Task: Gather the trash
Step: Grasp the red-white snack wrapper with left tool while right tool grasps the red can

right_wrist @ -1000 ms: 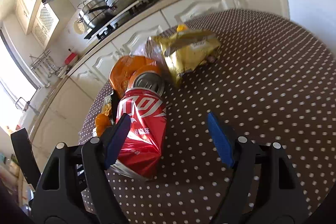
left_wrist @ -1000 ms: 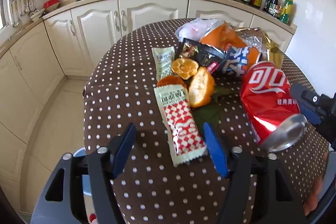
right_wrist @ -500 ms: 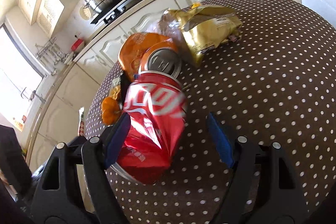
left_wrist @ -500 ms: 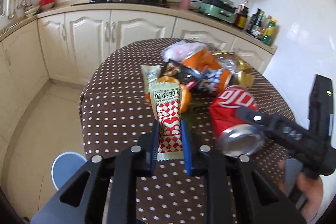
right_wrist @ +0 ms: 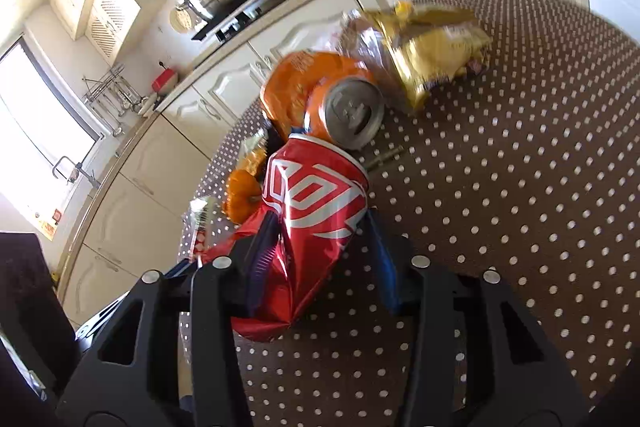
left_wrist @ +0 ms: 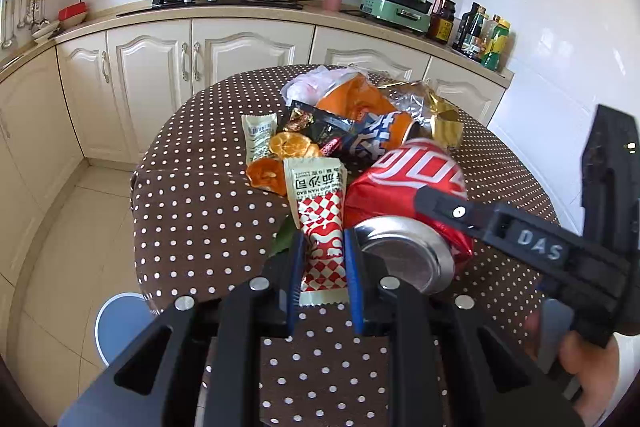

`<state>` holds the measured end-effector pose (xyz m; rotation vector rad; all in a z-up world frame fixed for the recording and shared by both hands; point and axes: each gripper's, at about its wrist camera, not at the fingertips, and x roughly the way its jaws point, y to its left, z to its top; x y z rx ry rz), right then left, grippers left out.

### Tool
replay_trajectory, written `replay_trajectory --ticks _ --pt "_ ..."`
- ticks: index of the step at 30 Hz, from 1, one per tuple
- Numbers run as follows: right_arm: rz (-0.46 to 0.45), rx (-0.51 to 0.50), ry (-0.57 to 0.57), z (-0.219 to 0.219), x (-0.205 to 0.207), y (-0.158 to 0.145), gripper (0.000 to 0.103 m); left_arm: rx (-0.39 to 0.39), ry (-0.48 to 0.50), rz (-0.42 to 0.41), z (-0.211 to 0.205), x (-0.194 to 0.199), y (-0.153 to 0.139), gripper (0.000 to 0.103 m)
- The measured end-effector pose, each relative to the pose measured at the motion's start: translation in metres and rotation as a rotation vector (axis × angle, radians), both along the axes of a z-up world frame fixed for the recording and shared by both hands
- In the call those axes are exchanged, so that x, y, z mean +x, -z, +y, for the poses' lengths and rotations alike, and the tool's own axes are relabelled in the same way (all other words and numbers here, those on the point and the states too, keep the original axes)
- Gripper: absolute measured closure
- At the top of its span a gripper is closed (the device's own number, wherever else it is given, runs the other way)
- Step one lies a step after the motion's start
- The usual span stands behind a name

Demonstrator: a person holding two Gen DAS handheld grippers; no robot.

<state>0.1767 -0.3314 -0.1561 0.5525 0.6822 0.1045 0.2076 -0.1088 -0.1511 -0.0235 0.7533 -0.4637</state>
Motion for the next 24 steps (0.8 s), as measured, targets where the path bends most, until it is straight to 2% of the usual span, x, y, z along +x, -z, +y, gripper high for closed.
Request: replay_trajectory --ticks 3,5,8,10,13,19,24 --pt "-0.006 0.006 0.014 0.001 0.001 -0.002 0.060 -0.003 -0.001 -0.002 0.002 0.000 0.000 0.084" --pt "0.034 -0.007 0.012 0.004 0.008 0.004 0.057 0.000 0.005 0.000 0.001 -0.001 0.001 0.084" --pt "0.046 0.000 0.046 0.004 0.011 0.007 0.052 -0.003 0.016 -0.009 -0.001 -0.005 0.001 0.084" --pt "0.044 -0.020 0.092 0.003 0.005 0.004 0.036 -0.014 0.029 -0.002 -0.002 -0.007 0.001 0.084" --pt "0.044 -0.027 0.140 0.000 -0.008 0.002 0.031 -0.006 0.016 -0.013 -0.002 -0.009 0.000 0.084" --pt "0.037 0.012 0.148 -0.006 -0.039 0.007 0.030 -0.018 0.003 -0.026 0.002 -0.012 -0.003 0.084" --pt "0.041 0.049 0.121 -0.005 -0.042 0.011 0.030 -0.048 0.026 -0.042 0.003 -0.016 -0.009 0.084"
